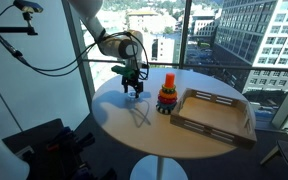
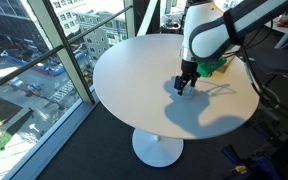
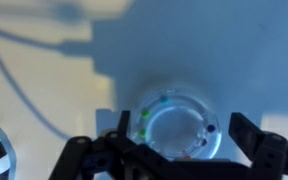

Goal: Move the rings stacking stand to the right, remove the clear ring from the ring stacking stand and put it on the table

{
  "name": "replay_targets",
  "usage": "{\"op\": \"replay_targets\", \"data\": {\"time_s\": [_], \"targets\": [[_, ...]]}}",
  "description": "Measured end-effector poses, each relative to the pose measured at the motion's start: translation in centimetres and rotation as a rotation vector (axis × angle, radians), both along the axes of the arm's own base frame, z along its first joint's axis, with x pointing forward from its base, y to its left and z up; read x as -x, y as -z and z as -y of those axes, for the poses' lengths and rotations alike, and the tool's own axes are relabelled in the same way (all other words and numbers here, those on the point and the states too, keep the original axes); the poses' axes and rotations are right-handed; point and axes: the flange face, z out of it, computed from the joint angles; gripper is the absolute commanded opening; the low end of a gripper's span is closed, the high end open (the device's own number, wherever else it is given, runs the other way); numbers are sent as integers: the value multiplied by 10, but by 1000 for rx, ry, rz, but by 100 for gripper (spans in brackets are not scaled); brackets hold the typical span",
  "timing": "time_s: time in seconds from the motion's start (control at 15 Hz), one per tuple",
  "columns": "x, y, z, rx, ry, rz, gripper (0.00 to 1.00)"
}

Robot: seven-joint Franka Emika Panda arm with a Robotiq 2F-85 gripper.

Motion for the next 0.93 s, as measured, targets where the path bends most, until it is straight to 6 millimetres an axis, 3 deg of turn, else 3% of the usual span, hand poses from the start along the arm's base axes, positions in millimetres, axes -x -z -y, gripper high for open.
{"op": "replay_targets", "data": {"time_s": [0.27, 0.93], "targets": [[0, -19, -3, -3, -7, -17, 100], [10, -116, 20, 30, 30, -60, 100]]}}
